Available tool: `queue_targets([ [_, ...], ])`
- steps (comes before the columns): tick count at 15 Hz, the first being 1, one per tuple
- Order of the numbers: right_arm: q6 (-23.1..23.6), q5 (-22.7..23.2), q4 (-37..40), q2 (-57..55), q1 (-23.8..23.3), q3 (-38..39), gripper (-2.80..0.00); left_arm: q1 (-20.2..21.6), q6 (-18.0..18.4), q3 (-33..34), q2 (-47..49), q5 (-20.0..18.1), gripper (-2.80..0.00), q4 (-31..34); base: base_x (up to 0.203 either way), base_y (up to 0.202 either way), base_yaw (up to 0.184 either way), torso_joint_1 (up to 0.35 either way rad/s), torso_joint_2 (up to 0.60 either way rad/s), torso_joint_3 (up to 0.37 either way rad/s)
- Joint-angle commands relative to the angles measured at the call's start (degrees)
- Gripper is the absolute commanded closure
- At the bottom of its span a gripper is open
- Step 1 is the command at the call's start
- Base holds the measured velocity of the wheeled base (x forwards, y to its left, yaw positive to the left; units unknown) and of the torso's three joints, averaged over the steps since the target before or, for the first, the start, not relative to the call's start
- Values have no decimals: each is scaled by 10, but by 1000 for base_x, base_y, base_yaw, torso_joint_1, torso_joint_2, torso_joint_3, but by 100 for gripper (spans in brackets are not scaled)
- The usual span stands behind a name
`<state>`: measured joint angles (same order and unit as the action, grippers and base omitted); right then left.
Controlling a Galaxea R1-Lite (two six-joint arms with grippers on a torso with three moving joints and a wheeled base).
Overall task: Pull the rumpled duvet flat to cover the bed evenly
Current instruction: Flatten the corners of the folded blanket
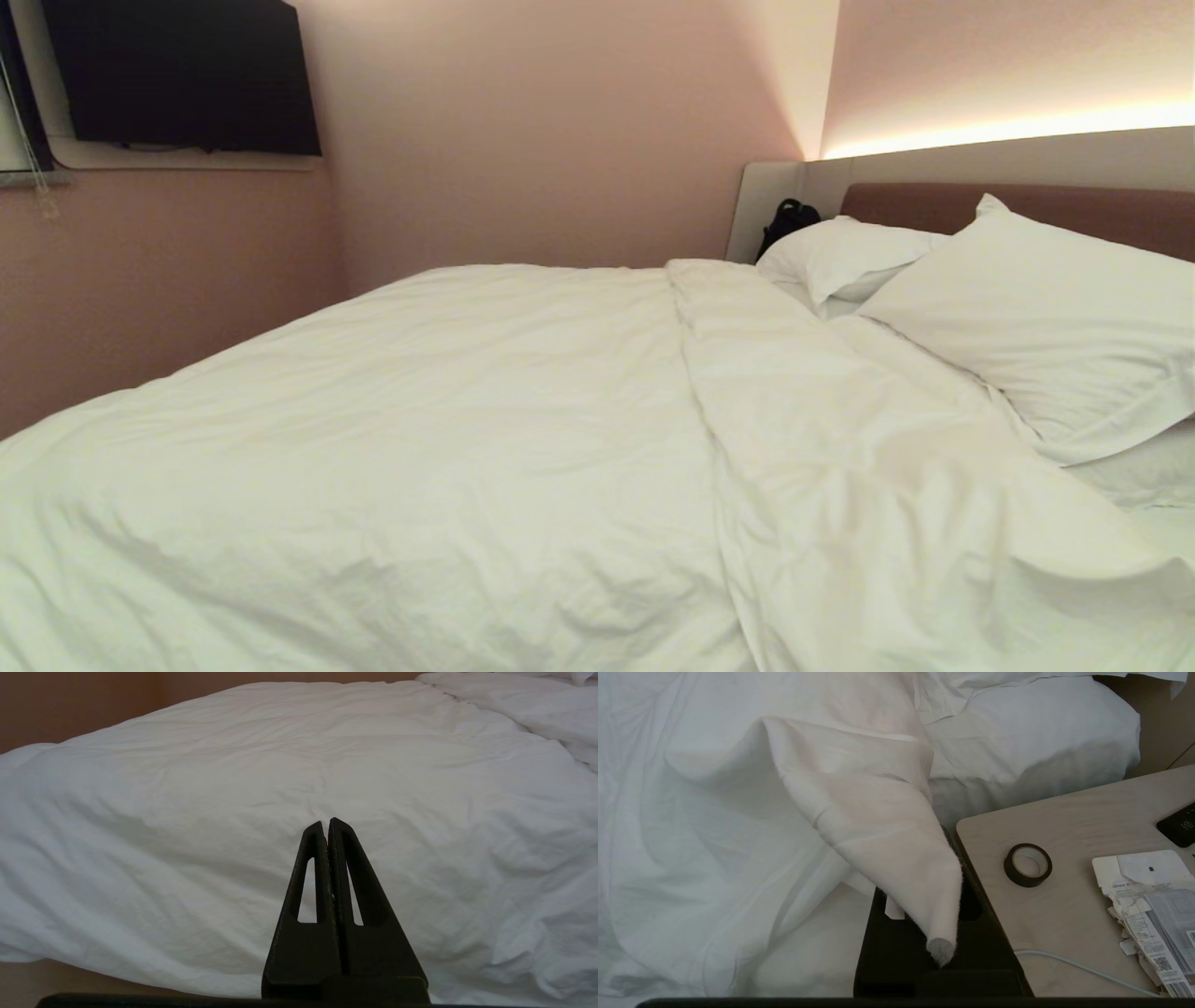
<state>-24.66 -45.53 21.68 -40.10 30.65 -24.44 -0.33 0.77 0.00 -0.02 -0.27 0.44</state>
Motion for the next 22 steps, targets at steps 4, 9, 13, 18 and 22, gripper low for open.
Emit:
queue_targets([
  [4,-2,-1,43,67,-23,6,0,0,0,0,0,0,0,0,0,0,0,0,0,0],
  [9,1,5,84,110,-31,12,0,0,0,0,0,0,0,0,0,0,0,0,0,0],
  [13,3,5,85,139,-31,11,0,0,0,0,0,0,0,0,0,0,0,0,0,0],
  [18,7,5,103,183,-31,13,0,0,0,0,0,0,0,0,0,0,0,0,0,0],
  [22,7,5,105,187,-31,15,0,0,0,0,0,0,0,0,0,0,0,0,0,0],
])
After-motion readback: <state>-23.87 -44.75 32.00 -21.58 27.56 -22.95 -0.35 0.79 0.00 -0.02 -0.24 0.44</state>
